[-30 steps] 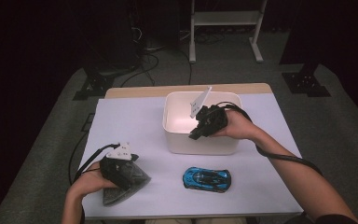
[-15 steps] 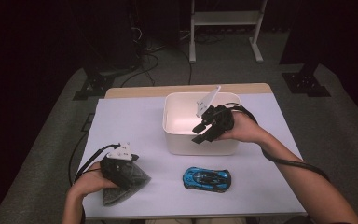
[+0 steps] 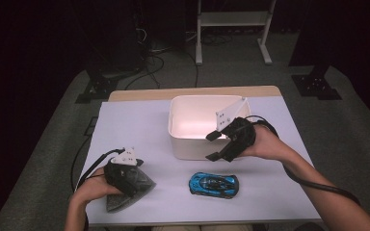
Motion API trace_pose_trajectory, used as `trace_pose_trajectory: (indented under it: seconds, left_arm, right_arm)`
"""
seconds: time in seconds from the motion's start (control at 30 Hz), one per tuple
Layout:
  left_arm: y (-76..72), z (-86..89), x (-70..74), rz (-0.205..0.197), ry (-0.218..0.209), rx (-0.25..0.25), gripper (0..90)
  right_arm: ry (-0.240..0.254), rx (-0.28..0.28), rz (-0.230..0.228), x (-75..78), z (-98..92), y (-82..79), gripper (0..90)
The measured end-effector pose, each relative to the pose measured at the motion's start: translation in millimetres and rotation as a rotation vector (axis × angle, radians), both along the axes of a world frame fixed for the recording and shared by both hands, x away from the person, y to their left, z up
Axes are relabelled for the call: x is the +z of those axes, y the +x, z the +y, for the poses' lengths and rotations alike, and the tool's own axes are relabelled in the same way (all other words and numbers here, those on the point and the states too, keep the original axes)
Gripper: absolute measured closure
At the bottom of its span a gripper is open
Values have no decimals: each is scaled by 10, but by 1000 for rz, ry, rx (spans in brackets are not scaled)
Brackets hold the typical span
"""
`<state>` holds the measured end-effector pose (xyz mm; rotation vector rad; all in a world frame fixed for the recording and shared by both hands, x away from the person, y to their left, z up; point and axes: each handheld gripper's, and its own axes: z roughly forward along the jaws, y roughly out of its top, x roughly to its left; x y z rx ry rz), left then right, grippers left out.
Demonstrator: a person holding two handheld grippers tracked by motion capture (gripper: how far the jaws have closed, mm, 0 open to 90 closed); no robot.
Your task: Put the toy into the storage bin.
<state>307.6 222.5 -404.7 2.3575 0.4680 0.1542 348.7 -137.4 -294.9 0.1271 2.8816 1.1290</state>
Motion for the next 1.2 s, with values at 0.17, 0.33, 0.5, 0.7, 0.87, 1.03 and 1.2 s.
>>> trace_pose_trajectory:
  seconds: [0.17,0.33,0.5,0.7,0.87,1.03,1.2]
  left_arm:
    - [4,-1,-4,0,3,1,67]
    - [10,-14,-23,3,8,9,43]
    - [6,-16,-20,-2,14,6,42]
    - [1,-12,-17,2,16,4,42]
    - [-1,-10,-20,6,13,7,42]
    - [-1,0,-9,5,16,0,42]
    - [-1,-6,-19,11,18,-4,42]
  right_arm:
    - [17,-2,12,-148,-69,-145,256]
    - [32,-8,35,-388,-130,-298,222]
    - [3,-21,42,-634,-130,-359,198]
    - [-22,-48,67,-952,-109,-368,178]
    - [-53,-61,76,-1103,-80,-354,158]
    - [-60,-82,89,-1232,-75,-319,150]
    - [-85,-84,84,-1322,-46,-318,147]
